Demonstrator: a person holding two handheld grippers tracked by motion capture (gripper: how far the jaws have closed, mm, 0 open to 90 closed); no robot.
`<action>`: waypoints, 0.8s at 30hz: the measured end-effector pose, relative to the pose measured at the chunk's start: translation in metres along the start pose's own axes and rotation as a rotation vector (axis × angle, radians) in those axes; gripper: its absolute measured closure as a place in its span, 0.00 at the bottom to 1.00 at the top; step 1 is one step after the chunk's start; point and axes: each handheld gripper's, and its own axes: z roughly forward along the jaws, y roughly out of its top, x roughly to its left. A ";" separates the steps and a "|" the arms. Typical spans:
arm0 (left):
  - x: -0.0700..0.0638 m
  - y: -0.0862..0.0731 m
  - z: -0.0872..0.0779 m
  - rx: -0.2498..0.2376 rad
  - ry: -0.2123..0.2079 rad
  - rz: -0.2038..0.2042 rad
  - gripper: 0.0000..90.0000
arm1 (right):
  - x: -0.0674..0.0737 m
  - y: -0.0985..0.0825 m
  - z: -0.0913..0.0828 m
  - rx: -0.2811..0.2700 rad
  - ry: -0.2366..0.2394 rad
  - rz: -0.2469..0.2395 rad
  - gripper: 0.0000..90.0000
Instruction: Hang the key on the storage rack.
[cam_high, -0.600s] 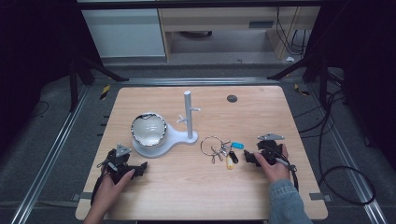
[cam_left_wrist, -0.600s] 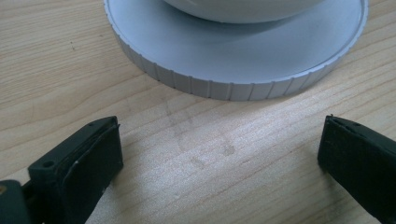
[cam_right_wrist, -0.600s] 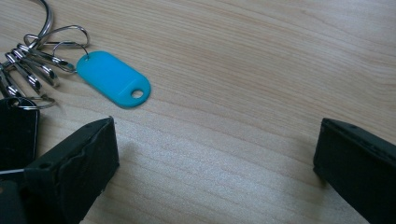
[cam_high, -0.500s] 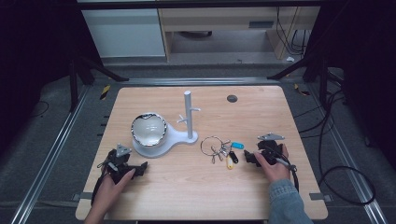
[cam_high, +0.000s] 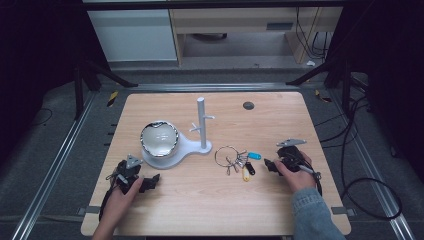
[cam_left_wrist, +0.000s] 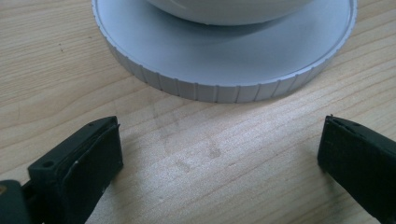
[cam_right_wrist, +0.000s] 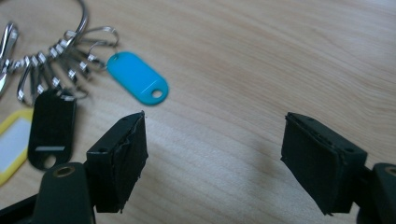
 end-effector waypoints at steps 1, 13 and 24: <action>0.000 0.000 0.000 0.000 -0.001 0.001 0.00 | 0.001 0.004 -0.001 0.024 0.008 -0.028 0.26; 0.001 -0.001 -0.001 0.003 -0.007 0.012 0.00 | 0.010 0.067 -0.018 0.146 0.094 -0.245 0.50; 0.001 -0.001 -0.001 0.002 -0.008 0.013 0.00 | 0.026 0.087 -0.003 0.228 0.175 -0.352 0.74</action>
